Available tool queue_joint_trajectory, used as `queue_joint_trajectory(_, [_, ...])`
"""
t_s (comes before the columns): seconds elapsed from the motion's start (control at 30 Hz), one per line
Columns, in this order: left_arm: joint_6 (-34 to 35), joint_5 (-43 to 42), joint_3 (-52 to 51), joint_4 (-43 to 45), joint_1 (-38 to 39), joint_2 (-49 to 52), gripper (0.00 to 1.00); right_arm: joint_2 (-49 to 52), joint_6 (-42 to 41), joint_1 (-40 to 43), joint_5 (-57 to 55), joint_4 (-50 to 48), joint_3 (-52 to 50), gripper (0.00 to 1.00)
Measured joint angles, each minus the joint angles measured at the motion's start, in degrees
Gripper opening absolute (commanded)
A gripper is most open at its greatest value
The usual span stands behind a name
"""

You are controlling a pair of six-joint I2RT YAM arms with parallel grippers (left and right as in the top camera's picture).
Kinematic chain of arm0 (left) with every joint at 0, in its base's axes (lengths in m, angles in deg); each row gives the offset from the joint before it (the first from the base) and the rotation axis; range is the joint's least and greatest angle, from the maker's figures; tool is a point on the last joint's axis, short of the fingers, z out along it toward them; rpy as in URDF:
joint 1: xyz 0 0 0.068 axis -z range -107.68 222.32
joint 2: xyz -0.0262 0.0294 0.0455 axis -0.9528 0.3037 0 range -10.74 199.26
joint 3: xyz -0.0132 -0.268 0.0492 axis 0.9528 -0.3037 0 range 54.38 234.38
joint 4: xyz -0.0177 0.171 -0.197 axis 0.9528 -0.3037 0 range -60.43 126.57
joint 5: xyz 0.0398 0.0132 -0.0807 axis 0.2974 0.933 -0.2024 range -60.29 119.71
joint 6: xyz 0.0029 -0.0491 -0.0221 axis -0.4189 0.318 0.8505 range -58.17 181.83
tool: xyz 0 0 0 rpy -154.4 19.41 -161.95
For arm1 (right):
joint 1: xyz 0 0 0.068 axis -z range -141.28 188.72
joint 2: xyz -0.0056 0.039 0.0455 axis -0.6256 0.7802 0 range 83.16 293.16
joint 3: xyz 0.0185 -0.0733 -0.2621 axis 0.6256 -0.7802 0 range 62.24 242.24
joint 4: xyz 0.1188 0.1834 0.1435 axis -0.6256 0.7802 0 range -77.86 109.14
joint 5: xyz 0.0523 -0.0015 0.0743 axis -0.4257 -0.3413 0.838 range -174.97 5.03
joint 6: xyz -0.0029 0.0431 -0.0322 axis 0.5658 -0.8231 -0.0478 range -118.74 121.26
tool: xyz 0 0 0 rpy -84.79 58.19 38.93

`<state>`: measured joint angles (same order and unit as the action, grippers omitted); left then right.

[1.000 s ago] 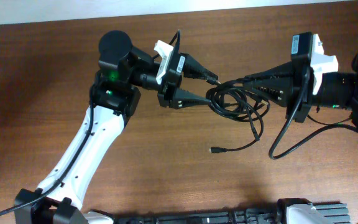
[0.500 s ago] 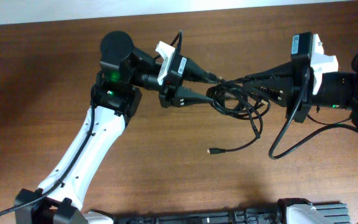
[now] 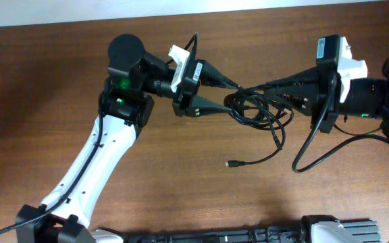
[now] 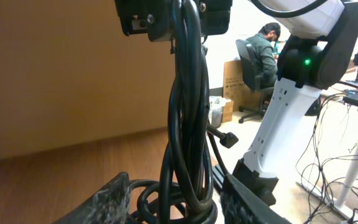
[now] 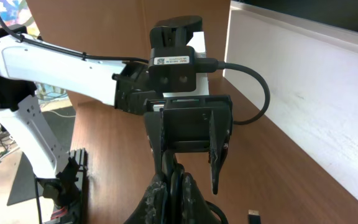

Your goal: Untangle cables

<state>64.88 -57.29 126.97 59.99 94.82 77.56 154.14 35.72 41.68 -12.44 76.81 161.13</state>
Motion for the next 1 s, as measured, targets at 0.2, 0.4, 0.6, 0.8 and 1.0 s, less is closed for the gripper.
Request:
queue_joint_trajectory(0.2, [0.00,0.02,0.00,0.02,-0.02,0.00,0.67,0.00,0.02,0.00,0.00,0.02,0.00,0.04])
queue_joint_trajectory(0.4, [-0.07,0.48,0.00,0.02,-0.02,0.00,0.63,0.00,0.04,0.00,0.00,0.02,0.00,0.04])
queue_joint_trajectory(0.6, [-0.35,0.66,0.00,0.04,0.00,0.00,0.39,0.00,0.04,0.00,0.00,0.02,0.00,0.04])
queue_joint_trajectory(0.8, [-0.20,0.87,0.00,0.02,0.28,0.00,0.45,0.00,0.00,0.00,0.00,0.02,0.00,0.04])
queue_joint_trajectory(1.0, [-0.28,0.90,0.00,0.02,1.07,0.00,0.13,0.00,0.02,0.00,0.00,0.00,0.00,0.04])
